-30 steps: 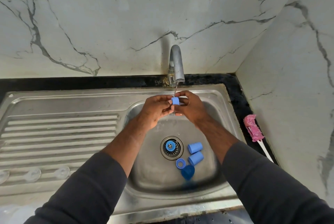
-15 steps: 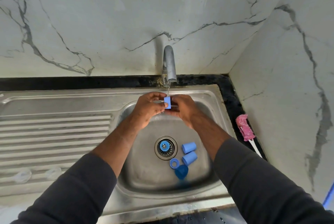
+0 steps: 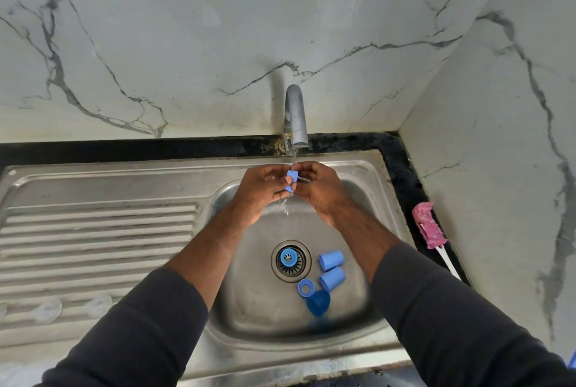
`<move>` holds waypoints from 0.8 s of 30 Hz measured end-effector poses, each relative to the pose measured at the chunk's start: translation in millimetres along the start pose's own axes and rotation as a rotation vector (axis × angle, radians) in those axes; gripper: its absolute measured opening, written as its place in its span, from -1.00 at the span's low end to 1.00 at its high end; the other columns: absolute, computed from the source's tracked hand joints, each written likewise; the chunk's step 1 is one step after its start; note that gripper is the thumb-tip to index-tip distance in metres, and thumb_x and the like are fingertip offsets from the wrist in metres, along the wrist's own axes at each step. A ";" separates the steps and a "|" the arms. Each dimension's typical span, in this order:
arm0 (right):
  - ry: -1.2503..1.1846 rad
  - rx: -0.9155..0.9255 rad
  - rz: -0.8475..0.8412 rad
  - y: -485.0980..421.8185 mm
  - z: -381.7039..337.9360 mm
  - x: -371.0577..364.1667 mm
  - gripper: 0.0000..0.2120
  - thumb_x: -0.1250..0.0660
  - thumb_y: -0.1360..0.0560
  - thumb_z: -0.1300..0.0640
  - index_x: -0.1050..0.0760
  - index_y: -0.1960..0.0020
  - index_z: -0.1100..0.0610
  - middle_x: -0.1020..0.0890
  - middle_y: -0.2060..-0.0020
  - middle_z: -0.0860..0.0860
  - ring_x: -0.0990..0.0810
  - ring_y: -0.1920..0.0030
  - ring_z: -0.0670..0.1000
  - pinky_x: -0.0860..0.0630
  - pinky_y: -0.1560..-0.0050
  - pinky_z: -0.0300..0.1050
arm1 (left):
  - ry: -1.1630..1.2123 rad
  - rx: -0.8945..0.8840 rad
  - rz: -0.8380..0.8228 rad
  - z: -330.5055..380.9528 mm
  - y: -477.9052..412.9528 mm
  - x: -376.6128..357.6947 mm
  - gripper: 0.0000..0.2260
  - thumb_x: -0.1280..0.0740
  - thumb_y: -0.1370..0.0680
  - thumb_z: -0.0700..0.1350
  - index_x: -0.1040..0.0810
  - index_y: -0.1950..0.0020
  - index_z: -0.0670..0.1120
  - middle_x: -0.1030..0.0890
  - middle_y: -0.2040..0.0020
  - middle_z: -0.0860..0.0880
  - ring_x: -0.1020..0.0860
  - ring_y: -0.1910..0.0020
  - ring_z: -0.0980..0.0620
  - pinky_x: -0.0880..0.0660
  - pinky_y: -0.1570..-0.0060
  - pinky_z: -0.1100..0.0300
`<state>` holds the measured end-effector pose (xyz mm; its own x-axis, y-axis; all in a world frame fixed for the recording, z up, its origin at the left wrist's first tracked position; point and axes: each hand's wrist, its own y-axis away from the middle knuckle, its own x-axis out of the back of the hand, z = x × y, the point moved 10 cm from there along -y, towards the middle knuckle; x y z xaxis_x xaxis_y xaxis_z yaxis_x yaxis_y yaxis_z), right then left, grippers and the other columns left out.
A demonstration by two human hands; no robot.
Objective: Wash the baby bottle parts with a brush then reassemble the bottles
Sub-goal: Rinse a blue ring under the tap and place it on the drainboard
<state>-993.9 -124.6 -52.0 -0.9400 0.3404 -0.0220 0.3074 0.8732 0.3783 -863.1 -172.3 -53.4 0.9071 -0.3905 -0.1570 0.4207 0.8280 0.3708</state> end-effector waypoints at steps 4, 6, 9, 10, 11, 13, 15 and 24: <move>0.026 0.021 0.018 0.1 -3.4 0.4 -0.49 -0.53 -0.31 0.49 -0.54 -0.18 0.16 -0.70 -0.06 0.12 -0.70 -0.07 0.11 -0.65 -0.11 0.12 | 0.041 -0.013 -0.017 4.0 1.2 0.2 -0.75 -0.46 -0.50 -0.34 -0.62 -0.16 -0.19 -0.70 -0.08 -0.18 -0.70 -0.04 -0.15 -0.64 -0.08 0.02; 0.027 -0.031 -0.014 0.2 0.6 -1.9 -0.48 -0.48 -0.35 0.51 -0.54 -0.23 0.17 -0.70 -0.07 0.14 -0.71 -0.06 0.14 -0.65 -0.12 0.15 | 0.058 -0.001 -0.025 2.2 2.6 2.9 -0.74 -0.46 -0.51 -0.32 -0.59 -0.19 -0.23 -0.69 -0.10 -0.19 -0.70 -0.04 -0.15 -0.64 -0.06 0.04; 0.019 -0.094 -0.097 5.1 4.1 -9.0 -0.58 -0.44 -0.42 0.49 -0.54 -0.24 0.25 -0.70 -0.06 0.17 -0.72 -0.04 0.14 -0.65 -0.13 0.09 | 0.046 -0.020 -0.039 1.6 5.6 6.1 -0.75 -0.44 -0.51 -0.34 -0.60 -0.18 -0.22 -0.69 -0.09 -0.17 -0.70 -0.04 -0.14 -0.64 -0.03 0.06; -0.011 -0.094 -0.108 6.2 4.1 -10.3 -0.60 -0.45 -0.43 0.46 -0.54 -0.24 0.26 -0.70 -0.07 0.18 -0.72 -0.03 0.14 -0.65 -0.12 0.07 | 0.057 -0.020 -0.046 1.3 5.9 5.5 -0.76 -0.42 -0.52 -0.35 -0.61 -0.18 -0.21 -0.70 -0.08 -0.16 -0.70 -0.05 -0.13 -0.64 -0.04 0.06; -0.039 -0.082 -0.112 7.2 2.7 -11.0 -0.62 -0.47 -0.44 0.42 -0.53 -0.24 0.26 -0.69 -0.08 0.19 -0.72 -0.03 0.14 -0.65 -0.11 0.07 | 0.068 -0.016 -0.048 0.5 5.8 4.6 -0.76 -0.40 -0.54 -0.35 -0.62 -0.19 -0.20 -0.71 -0.08 -0.15 -0.70 -0.06 -0.11 -0.64 -0.06 0.07; -0.040 -0.046 -0.092 7.4 0.2 -9.0 -0.63 -0.52 -0.44 0.32 -0.55 -0.22 0.25 -0.69 -0.07 0.19 -0.73 -0.03 0.15 -0.66 -0.11 0.09 | 0.053 -0.005 -0.038 0.0 5.5 2.8 -0.75 -0.37 -0.57 -0.34 -0.62 -0.24 -0.20 -0.71 -0.09 -0.14 -0.69 -0.07 -0.08 -0.64 -0.08 0.09; 0.015 -0.015 -0.046 5.3 0.8 -3.7 -0.62 -0.56 -0.40 0.29 -0.56 -0.18 0.23 -0.70 -0.05 0.18 -0.73 -0.01 0.15 -0.66 -0.09 0.12 | -0.014 -0.005 -0.020 -0.5 4.7 3.5 -0.73 -0.36 -0.58 -0.33 -0.61 -0.27 -0.21 -0.71 -0.10 -0.15 -0.70 -0.05 -0.05 -0.64 -0.06 0.12; 0.498 0.260 0.093 6.0 -19.0 -1.6 -0.47 -0.60 -0.37 0.19 -0.56 -0.30 0.10 -0.68 -0.11 0.00 -0.64 -0.09 -0.01 -0.56 -0.22 -0.05 | 0.179 0.068 0.038 -19.0 5.2 6.9 -0.79 -0.32 -0.59 -0.37 -0.64 -0.18 -0.20 -0.72 0.04 -0.18 -0.71 0.08 -0.08 -0.66 -0.03 0.01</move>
<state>-993.4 -126.6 -32.1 -0.8443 0.2697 0.4631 0.3593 0.9260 0.1160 -854.4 -162.9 -69.9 0.9129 -0.2768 -0.3000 0.3898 0.8091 0.4397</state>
